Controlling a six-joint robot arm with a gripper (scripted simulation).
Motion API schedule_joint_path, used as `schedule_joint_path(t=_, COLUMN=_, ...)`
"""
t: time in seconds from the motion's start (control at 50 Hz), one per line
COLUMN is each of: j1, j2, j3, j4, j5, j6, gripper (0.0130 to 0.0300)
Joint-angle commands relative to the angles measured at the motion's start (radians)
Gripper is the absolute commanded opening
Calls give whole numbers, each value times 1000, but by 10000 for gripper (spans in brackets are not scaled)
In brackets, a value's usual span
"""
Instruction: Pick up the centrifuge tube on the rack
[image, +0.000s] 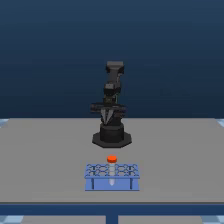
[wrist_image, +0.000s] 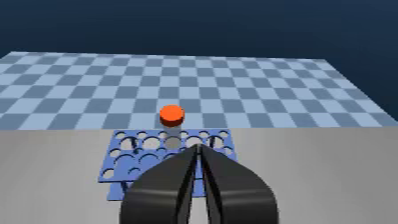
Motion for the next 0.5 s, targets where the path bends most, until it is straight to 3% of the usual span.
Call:
schedule_joint_path(t=0.02, j1=0, j2=0, j3=0, j4=0, j5=0, j6=0, gripper=300)
schedule_joint_path(t=0.5, j1=0, j2=0, j3=0, j4=1, j5=0, j6=-1, gripper=300)
